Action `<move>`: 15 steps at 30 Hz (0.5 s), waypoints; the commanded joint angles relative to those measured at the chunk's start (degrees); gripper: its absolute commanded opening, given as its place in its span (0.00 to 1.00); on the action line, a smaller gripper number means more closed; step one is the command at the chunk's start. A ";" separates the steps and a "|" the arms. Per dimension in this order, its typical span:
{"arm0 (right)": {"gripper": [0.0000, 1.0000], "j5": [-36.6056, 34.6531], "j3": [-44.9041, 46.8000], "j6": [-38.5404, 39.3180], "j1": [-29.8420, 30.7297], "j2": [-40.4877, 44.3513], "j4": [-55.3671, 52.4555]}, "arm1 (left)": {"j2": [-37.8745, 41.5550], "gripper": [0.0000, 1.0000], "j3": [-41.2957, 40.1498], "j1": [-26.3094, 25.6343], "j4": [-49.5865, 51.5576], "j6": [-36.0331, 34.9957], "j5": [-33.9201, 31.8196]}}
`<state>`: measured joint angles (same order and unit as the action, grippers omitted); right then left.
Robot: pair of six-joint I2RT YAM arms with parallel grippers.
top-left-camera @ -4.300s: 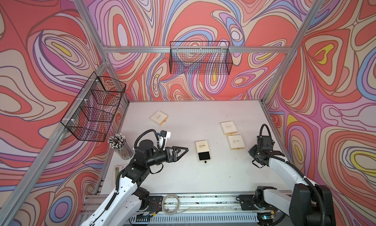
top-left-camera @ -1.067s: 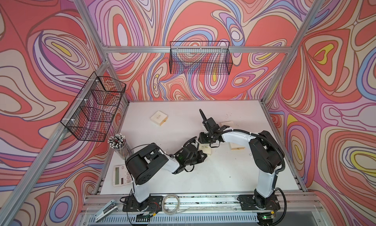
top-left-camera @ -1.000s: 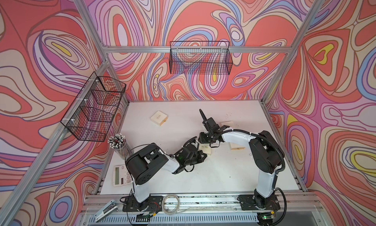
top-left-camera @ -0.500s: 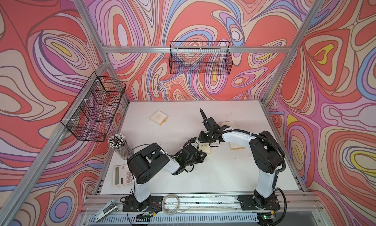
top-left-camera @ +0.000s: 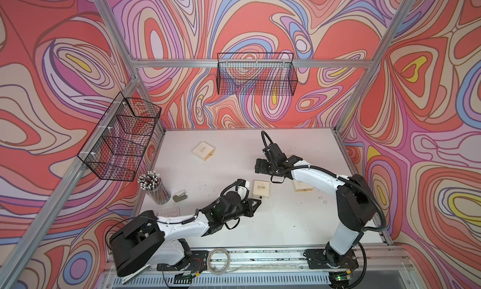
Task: Take out the earrings from the drawer-style jewelry box
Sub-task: Close the drawer of the jewelry box, then move the jewelry box to the center of the board.
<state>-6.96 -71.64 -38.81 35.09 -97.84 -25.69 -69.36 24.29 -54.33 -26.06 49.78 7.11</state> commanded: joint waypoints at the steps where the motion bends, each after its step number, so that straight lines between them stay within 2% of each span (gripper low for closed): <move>1: 0.98 -5.40 4.59 -7.78 1.90 4.37 -1.52 | 7.44 0.37 0.99 1.30 19.42 -1.08 -4.63; 4: 0.98 -8.65 5.32 -12.27 4.99 5.32 -3.41 | 13.57 0.52 0.43 4.43 26.51 -0.22 -4.43; 6: 0.98 -11.22 4.54 -15.75 7.42 4.59 -5.62 | 17.38 0.58 0.32 6.99 30.43 0.64 -4.07; 9: 0.98 -12.23 3.28 -19.76 9.72 2.10 -7.33 | 22.54 0.63 -0.78 10.59 32.64 0.61 -2.45; 15: 0.98 -13.79 -1.47 -21.94 11.63 -4.95 -11.24 | 27.61 0.70 0.05 12.49 37.54 -1.42 -2.97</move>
<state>-17.78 -70.78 -57.21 46.26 -100.68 -33.85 -43.07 24.16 -42.35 5.76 49.47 4.47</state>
